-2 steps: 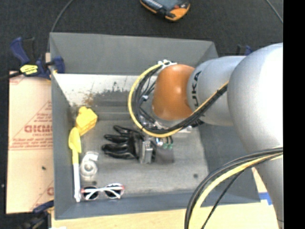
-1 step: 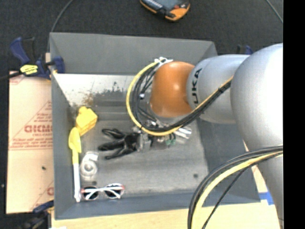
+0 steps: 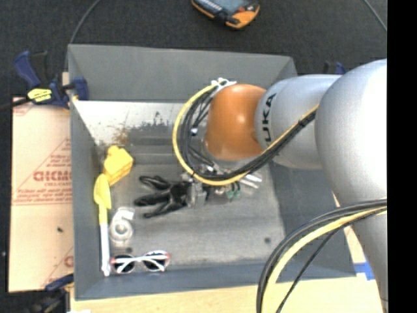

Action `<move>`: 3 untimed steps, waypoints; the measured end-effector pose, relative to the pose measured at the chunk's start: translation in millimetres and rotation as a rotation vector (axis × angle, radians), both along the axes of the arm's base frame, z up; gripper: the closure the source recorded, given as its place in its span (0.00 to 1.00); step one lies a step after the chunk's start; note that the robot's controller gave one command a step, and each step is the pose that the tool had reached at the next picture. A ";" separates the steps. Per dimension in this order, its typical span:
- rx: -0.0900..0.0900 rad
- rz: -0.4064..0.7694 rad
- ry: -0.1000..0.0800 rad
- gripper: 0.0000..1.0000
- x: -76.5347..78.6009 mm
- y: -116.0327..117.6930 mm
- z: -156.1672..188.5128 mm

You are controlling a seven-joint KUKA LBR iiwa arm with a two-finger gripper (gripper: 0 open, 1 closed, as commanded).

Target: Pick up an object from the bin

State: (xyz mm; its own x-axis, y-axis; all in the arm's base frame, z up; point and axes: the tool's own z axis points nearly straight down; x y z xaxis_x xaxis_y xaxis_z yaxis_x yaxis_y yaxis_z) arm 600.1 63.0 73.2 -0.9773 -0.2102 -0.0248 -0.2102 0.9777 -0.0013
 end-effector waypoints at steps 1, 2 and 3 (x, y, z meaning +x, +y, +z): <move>-0.001 -0.006 0.004 1.00 7.6 0.6 70.1; 0.000 0.017 -0.010 1.00 10.6 13.4 122.3; -0.002 0.019 0.000 1.00 14.2 0.4 194.0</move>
Offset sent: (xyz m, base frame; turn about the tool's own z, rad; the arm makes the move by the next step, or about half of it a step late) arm 0.0082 0.0138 0.1186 -0.0173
